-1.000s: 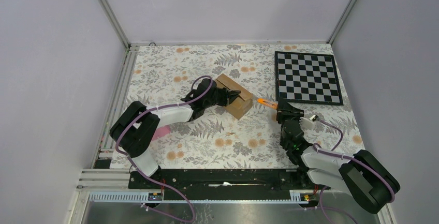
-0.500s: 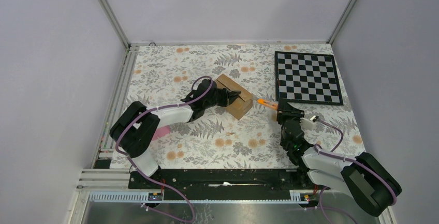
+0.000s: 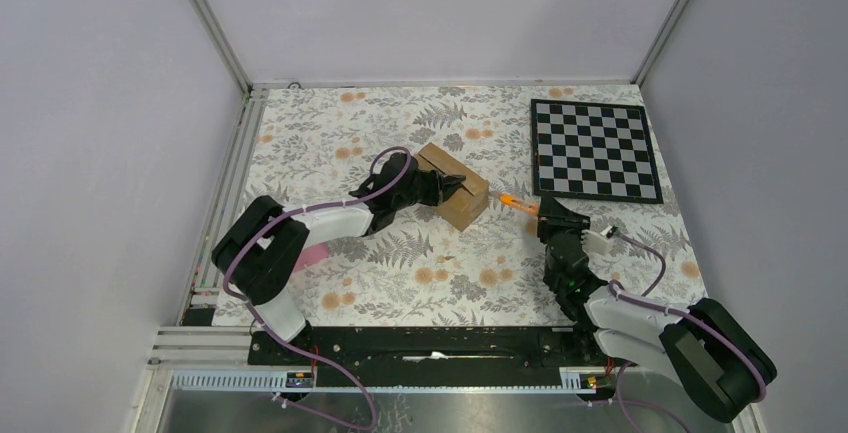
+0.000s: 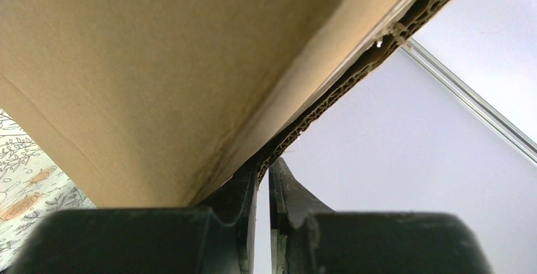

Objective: Unpack the express box
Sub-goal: Cut the express box at the center of the board.

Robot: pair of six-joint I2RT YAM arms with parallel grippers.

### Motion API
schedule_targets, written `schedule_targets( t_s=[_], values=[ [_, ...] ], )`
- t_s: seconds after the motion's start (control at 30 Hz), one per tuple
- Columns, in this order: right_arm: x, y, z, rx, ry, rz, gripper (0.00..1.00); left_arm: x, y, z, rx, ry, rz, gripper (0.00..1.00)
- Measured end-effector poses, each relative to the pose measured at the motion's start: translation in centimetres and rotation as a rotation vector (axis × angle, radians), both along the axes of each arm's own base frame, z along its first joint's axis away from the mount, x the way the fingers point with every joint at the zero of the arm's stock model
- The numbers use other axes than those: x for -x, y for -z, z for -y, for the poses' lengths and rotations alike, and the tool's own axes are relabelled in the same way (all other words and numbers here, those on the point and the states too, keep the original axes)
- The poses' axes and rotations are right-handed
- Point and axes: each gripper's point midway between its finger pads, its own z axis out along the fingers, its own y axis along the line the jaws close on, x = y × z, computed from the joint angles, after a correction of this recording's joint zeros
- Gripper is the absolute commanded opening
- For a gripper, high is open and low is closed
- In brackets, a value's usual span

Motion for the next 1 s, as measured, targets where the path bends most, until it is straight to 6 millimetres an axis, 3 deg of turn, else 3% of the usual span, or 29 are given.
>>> schedule_targets(
  t_s=[0.2, 0.67, 1.0],
  values=[
    [0.0, 0.4, 0.5, 0.006, 0.012, -0.012, 0.00, 0.0, 0.0, 0.0, 0.000, 0.000, 0.000, 0.00],
    [0.0, -1.0, -0.6, -0.026, -0.054, 0.026, 0.00, 0.0, 0.0, 0.0, 0.003, 0.000, 0.002, 0.00],
    [-0.3, -0.7, -1.2, -0.015, -0.076, 0.009, 0.00, 0.0, -0.1, 0.0, 0.008, 0.000, 0.007, 0.00]
  ],
)
